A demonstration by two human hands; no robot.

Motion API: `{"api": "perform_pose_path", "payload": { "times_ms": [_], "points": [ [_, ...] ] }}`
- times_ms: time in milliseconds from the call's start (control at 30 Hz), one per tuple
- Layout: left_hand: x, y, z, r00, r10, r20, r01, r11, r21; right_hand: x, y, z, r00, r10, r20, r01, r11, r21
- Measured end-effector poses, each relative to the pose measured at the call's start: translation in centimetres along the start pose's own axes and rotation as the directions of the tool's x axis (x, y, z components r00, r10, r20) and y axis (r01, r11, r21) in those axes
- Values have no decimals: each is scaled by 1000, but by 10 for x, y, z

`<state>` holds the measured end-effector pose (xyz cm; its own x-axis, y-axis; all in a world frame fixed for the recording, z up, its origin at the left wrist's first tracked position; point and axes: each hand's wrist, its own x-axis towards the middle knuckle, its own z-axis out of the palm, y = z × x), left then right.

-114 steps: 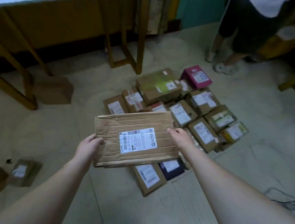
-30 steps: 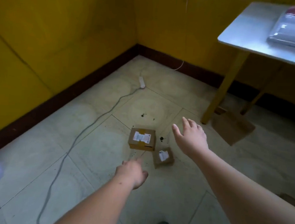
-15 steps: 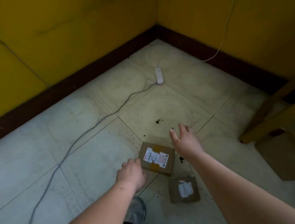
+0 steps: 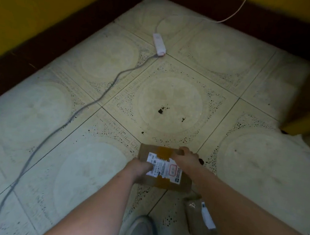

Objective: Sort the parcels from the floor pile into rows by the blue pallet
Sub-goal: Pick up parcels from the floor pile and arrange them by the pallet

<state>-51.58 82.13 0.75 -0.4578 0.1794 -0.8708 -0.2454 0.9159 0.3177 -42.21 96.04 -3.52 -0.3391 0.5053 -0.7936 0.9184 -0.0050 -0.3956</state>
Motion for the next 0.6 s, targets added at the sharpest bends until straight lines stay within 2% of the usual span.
{"api": "perform_pose_path", "payload": {
  "times_ms": [167, 333, 400, 500, 567, 600],
  "points": [
    [-57, 51, -31, 978, 50, -201, -43, 998, 42, -62, -21, -54, 997, -35, -74, 42, 995, 91],
    [-216, 117, -99, 963, 128, -237, -134, 991, -12, -218, -101, -173, 966, -173, -191, 188, 980, 61],
    [-303, 144, -131, 941, 196, -276, -208, 978, -16, -313, -138, -231, 941, -231, -248, 241, 970, 13],
    [-489, 193, -173, 905, 307, -295, -349, 932, -100, -483, -184, -322, 873, -320, -369, 333, 942, -29],
    [-621, 213, -198, 893, 381, -240, -432, 874, -222, -596, -195, -373, 824, -360, -438, 408, 913, 19],
    [-681, 220, -209, 876, 418, -241, -474, 841, -262, -652, -193, -399, 810, -363, -461, 455, 885, 102]
  ]
}}
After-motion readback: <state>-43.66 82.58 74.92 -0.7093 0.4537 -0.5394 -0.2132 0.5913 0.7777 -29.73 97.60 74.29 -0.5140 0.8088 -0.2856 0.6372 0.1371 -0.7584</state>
